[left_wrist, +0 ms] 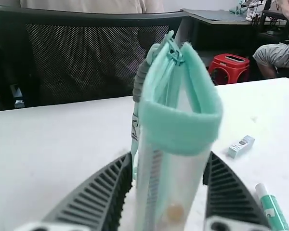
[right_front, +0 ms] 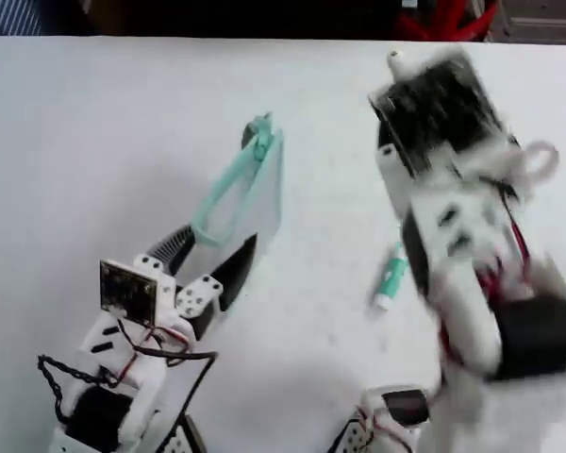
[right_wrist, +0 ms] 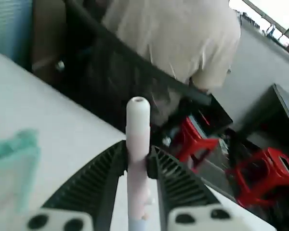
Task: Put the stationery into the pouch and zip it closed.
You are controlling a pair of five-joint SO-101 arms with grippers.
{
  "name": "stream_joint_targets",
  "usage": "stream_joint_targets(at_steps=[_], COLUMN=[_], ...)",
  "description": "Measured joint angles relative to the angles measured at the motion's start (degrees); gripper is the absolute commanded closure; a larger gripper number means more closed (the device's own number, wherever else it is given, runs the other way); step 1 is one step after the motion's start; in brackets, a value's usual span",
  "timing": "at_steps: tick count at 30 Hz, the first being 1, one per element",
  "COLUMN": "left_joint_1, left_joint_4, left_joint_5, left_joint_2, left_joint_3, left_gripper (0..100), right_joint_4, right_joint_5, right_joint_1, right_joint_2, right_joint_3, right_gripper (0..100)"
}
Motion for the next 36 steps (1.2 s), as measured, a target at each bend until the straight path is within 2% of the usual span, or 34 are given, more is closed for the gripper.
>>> stream_joint_targets(at_steps=[4, 8, 12, 17, 26, 32, 36], left_joint_1=[0.00, 0.00, 0.00, 0.00, 0.00, 0.00, 0.00], left_joint_4=[0.00, 0.00, 0.00, 0.00, 0.00, 0.00, 0.00], left_joint_5=[0.09, 0.35, 0.35, 0.35, 0.35, 0.35, 0.35], left_joint_2=[0.00, 0.00, 0.00, 0.00, 0.00, 0.00, 0.00], left_joint_3=[0.00, 0.00, 0.00, 0.00, 0.00, 0.00, 0.00], left_gripper=[76, 76, 76, 76, 76, 76, 76], right_joint_4=[3.08, 3.08, -1.67, -9.67, -23.74, -25.49, -21.89], right_joint_5=[-9.14, -14.51, -18.81, -24.26, -24.88, -24.88, -25.05], right_joint_1=[-10.46, -23.82, -32.44, -33.49, -33.58, -33.23, -31.56], right_joint_2=[-1.93, -2.11, -1.41, 1.14, 0.35, -0.18, -0.18], right_joint_3=[-8.70, -11.52, -10.81, -3.69, 16.26, 26.55, 31.82], right_gripper=[98.1, 98.1, 98.1, 98.1, 98.1, 98.1, 98.1])
